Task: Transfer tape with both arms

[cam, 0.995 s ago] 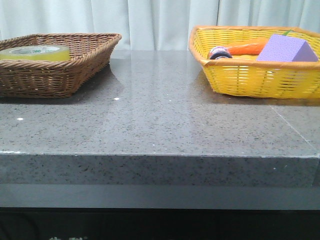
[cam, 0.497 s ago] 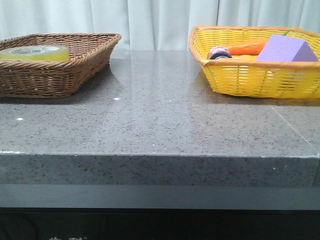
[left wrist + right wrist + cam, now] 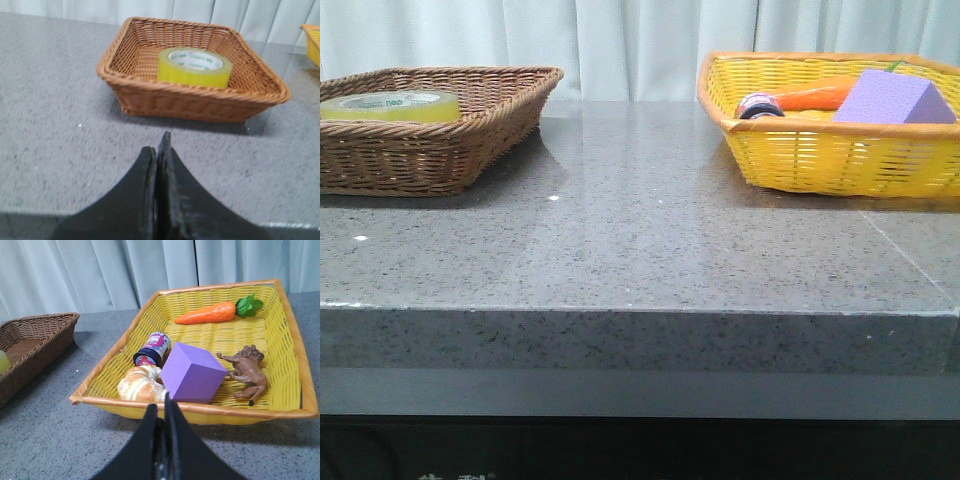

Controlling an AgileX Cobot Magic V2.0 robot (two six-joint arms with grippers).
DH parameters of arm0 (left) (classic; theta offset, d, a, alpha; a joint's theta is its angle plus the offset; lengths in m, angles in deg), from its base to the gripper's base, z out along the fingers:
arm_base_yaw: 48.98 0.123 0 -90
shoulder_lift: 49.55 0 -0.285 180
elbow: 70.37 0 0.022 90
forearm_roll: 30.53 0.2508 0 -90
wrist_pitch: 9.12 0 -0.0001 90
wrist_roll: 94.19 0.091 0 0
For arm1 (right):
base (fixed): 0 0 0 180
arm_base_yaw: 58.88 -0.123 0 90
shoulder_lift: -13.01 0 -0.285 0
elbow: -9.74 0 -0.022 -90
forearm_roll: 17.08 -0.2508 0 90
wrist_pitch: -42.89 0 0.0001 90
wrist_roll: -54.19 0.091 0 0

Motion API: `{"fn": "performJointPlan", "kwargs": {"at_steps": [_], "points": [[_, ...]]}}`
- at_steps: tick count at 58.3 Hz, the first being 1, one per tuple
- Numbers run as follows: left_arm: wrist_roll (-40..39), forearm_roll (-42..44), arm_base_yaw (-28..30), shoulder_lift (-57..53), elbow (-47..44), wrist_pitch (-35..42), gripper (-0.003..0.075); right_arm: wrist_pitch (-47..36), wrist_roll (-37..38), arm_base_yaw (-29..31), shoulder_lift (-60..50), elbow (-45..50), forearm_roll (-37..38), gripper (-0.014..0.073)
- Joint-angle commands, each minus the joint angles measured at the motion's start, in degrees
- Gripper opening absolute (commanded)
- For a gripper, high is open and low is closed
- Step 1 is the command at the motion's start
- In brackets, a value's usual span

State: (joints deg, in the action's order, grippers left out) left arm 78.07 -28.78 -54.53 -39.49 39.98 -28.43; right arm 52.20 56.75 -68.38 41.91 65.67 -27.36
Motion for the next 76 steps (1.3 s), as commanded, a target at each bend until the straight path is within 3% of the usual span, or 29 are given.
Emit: {"fn": "performJointPlan", "kwargs": {"at_steps": [1,17,67,76], "points": [[-0.35,0.0,0.64,-3.41,-2.12,4.39,-0.002,-4.87,-0.27,0.28,0.13,-1.65,0.24,-0.0121],[-0.35,-0.1,1.03,-3.71,-10.41,14.96,-0.002,-4.55,-0.27,0.28,0.13,-1.65,0.24,-0.0121],[-0.35,-0.23,1.03,-3.71,-10.3,14.54,-0.002,-4.43,-0.27,0.28,0.13,-1.65,0.24,-0.0121],[-0.35,-0.23,1.03,-3.71,-10.3,14.54,-0.002,-5.66,-1.35,0.28,0.02,-0.8,3.75,-0.0121]]}}
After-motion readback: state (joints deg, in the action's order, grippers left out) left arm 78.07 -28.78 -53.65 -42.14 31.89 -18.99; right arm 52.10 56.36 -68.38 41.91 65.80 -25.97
